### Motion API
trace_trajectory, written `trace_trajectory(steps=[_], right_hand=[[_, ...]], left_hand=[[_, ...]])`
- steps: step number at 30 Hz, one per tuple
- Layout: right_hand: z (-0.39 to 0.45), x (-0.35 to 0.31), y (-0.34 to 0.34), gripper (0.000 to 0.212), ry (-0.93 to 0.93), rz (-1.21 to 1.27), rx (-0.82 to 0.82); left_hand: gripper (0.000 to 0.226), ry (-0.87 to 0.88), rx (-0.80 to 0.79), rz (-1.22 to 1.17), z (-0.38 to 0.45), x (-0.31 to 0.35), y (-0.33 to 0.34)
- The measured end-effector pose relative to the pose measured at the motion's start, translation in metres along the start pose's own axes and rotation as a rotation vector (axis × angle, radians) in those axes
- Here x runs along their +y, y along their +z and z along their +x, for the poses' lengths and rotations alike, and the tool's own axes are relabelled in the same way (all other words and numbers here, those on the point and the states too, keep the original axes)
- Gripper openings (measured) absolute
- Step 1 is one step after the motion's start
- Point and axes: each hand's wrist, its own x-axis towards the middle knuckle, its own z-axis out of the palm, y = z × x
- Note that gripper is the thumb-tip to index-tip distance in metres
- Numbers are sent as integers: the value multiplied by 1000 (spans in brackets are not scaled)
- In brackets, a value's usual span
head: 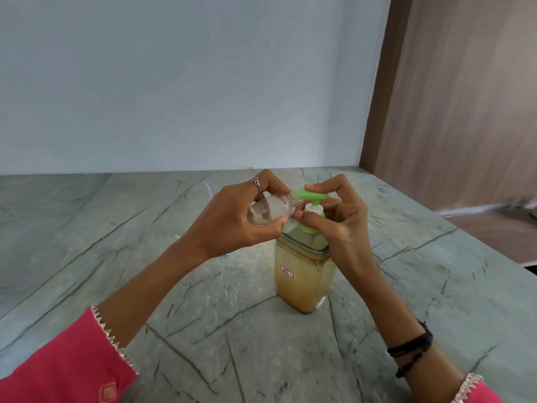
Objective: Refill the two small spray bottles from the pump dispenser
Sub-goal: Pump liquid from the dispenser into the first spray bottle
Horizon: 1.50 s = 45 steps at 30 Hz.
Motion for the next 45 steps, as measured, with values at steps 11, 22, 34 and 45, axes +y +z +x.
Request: trace_trajectory(steps=[11,22,34,45], right_hand=[[-3,1,-1,32,-15,-73,-23],[-5,3,-3,33,-81,-128,-80],[-5,3,-4,29,-95,-134,-87],[2,-1,0,26,27,53,10]], left_hand=[[32,6,2,17,1,0,-2],[34,11,0,17,1,0,-3],[32,-1,-7,6,1,0,-2],[31,-27,-21,-6,-1,0,0]])
